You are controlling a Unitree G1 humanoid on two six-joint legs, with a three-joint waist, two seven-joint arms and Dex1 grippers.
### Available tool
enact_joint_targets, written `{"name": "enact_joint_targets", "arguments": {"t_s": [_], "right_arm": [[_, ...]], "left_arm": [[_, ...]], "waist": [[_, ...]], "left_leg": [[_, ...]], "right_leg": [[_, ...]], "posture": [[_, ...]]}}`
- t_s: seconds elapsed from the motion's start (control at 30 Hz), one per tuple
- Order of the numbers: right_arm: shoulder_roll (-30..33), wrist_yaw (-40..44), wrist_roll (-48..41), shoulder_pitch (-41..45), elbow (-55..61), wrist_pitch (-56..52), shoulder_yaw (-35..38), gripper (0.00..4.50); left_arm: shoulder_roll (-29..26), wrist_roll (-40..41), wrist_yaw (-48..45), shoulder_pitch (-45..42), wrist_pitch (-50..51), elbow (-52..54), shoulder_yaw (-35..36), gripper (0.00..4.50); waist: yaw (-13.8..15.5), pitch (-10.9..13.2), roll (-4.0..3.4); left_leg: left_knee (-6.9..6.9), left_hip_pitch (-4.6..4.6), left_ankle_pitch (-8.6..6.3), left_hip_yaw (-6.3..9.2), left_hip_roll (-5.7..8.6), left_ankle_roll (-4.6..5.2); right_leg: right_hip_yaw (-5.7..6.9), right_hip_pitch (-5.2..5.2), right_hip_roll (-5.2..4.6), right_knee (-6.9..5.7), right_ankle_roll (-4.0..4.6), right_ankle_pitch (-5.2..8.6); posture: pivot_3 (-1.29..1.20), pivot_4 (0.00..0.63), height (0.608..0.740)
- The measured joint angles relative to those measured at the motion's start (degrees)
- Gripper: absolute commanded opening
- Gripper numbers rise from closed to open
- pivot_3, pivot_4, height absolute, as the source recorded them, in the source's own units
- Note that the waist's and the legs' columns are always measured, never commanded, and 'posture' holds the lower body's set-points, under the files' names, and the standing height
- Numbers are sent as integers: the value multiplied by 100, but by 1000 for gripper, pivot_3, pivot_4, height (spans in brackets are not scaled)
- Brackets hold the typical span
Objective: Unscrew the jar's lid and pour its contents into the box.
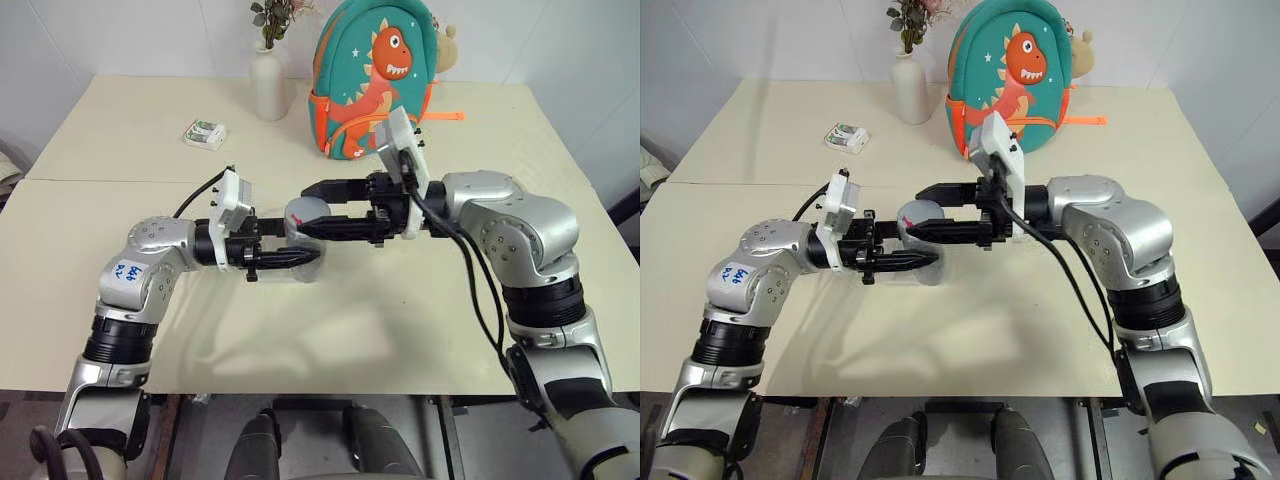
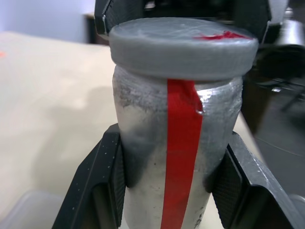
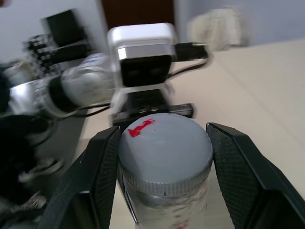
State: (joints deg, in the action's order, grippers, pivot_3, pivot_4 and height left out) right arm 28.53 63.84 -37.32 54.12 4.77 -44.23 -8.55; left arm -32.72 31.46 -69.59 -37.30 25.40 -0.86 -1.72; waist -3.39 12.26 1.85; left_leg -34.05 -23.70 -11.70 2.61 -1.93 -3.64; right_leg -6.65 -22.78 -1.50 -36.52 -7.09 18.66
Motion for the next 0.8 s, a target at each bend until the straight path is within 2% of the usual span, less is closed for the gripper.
{"name": "enact_joint_targets", "arguments": {"t_s": [0.2,0.6,0.63,0.67,0.77,0.8], "right_arm": [[223,1072,172,104,-466,480,-338,2509],[213,1145,264,117,-591,786,-413,2509],[213,1138,263,116,-586,780,-410,3221],[217,1121,251,114,-596,728,-386,3424],[324,1038,257,80,-718,612,-165,4470],[330,1027,255,68,-707,609,-119,4493]], "left_arm": [[-34,-102,-620,-35,-435,-306,-296,2088],[-5,-136,-616,-34,-671,-417,-309,2088],[1,-137,-615,-34,-675,-419,-306,2088],[7,-150,-609,-33,-725,-422,-287,2088],[5,-179,-611,-4,-860,-430,-163,2088],[7,-179,-597,4,-891,-426,-142,2088]], "waist": [[-4,2,-3],[4,2,-3],[4,2,-3],[4,2,-3],[18,2,-4],[15,2,-4]], "left_leg": [[-5,-2,-1,2,0,0],[-12,-4,-1,8,0,0],[-13,-4,-1,8,0,0],[-14,-4,-1,9,0,0],[-19,-5,-1,9,1,0],[-19,-4,-1,9,1,0]], "right_leg": [[0,-2,0,-3,-2,1],[3,-2,-2,-11,-2,1],[3,-2,-2,-13,-2,1],[3,-2,-2,-15,-2,1],[4,-2,-3,-18,-1,1],[4,-2,-3,-18,-1,1]], "posture": [[0,150,740],[0,150,740],[0,150,740],[0,150,740],[0,150,740],[0,150,740]]}}
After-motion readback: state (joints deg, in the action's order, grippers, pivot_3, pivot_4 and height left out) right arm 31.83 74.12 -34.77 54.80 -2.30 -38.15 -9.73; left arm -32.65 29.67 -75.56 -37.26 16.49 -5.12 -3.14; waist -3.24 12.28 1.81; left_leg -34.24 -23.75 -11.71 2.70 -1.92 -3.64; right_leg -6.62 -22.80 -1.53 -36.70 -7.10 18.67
